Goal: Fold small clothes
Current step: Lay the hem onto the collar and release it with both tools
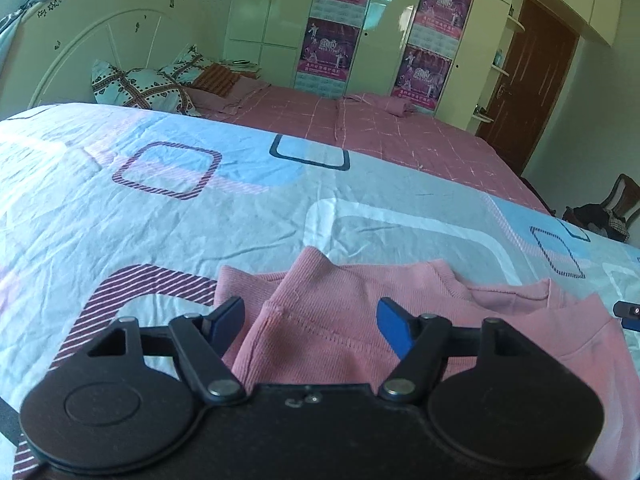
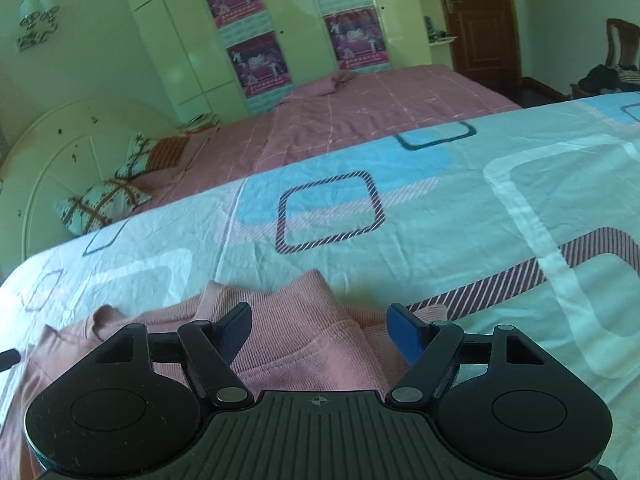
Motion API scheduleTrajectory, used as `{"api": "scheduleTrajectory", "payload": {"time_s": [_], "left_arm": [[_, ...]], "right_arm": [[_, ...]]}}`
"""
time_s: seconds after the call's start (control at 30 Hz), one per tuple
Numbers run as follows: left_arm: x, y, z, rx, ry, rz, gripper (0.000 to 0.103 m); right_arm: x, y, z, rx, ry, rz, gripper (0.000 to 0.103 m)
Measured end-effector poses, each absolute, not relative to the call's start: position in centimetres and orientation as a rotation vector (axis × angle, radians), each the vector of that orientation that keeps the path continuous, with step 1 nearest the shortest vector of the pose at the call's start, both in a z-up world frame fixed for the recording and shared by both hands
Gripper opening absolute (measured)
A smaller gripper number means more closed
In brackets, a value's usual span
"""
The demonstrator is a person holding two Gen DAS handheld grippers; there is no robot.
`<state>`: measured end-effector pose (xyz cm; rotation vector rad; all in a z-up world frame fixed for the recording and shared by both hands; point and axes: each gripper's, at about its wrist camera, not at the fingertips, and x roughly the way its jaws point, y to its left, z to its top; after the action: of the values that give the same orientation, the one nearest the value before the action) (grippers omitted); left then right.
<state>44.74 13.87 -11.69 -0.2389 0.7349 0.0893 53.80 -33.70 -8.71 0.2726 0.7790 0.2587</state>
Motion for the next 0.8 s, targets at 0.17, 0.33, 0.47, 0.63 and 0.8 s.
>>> {"api": "scheduleTrajectory", "payload": {"time_s": [0.17, 0.33, 0.47, 0.63, 0.8], "left_arm": [[46.1, 13.7, -13.3, -0.228, 0.778, 0.092, 0.057], [45.6, 13.6, -14.1, -0.191, 0.785, 0.11, 0.027], [44.6, 12.9, -13.8, -0.146, 0.758, 0.1, 0.01], [43.1, 12.8, -13.5, -0.112, 0.684, 0.174, 0.008], [43.0, 12.4, -12.9, -0.152, 0.612, 0.221, 0.008]], "right_arm": [[54.5, -33.2, -10.0, 0.22, 0.798, 0.277, 0.074], [55.2, -32.6, -11.2, 0.148, 0.828, 0.298, 0.034], [54.8, -31.5, -11.6, 0.074, 0.818, 0.315, 0.016], [53.2, -32.4, -10.2, 0.085, 0.707, 0.254, 0.009], [53.2, -33.8, -11.3, 0.191, 0.735, 0.165, 0.009]]}}
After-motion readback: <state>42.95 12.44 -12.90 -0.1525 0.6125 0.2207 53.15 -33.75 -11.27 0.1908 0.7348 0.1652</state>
